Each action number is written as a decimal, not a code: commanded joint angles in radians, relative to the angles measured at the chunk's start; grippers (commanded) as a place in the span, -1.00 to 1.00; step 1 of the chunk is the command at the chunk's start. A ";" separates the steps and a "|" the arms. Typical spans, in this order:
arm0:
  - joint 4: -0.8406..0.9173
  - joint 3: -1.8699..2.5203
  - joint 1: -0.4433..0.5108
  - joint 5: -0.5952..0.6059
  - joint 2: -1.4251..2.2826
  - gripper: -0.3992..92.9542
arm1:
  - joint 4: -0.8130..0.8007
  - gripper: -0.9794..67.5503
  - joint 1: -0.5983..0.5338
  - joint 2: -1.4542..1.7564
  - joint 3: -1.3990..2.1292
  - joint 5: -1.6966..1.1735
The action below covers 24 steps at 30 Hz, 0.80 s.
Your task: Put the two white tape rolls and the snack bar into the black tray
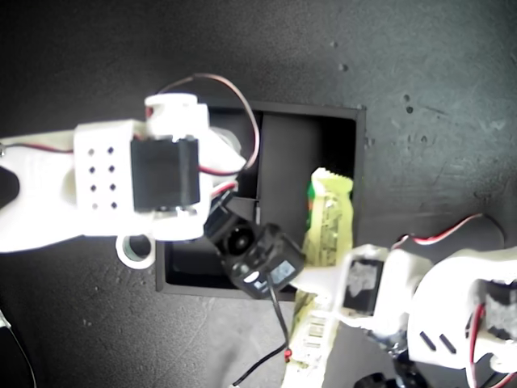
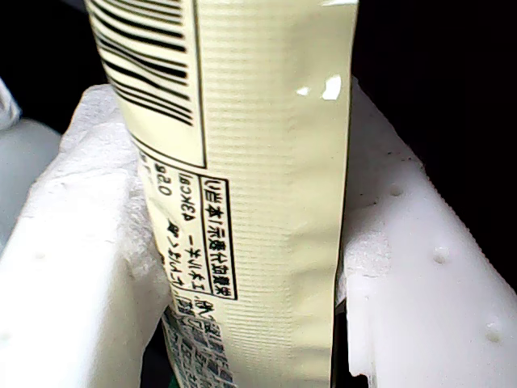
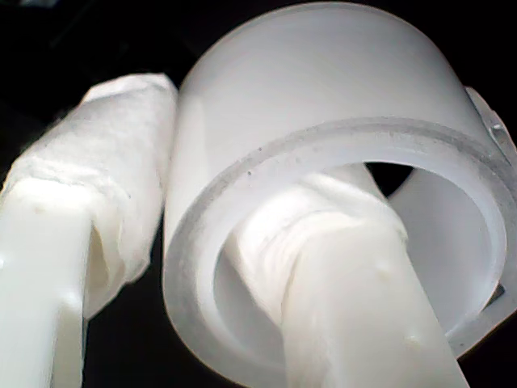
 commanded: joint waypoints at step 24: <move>0.017 0.465 0.044 -0.143 0.778 -0.61 | 0.594 -0.09 0.169 0.163 -0.095 -0.255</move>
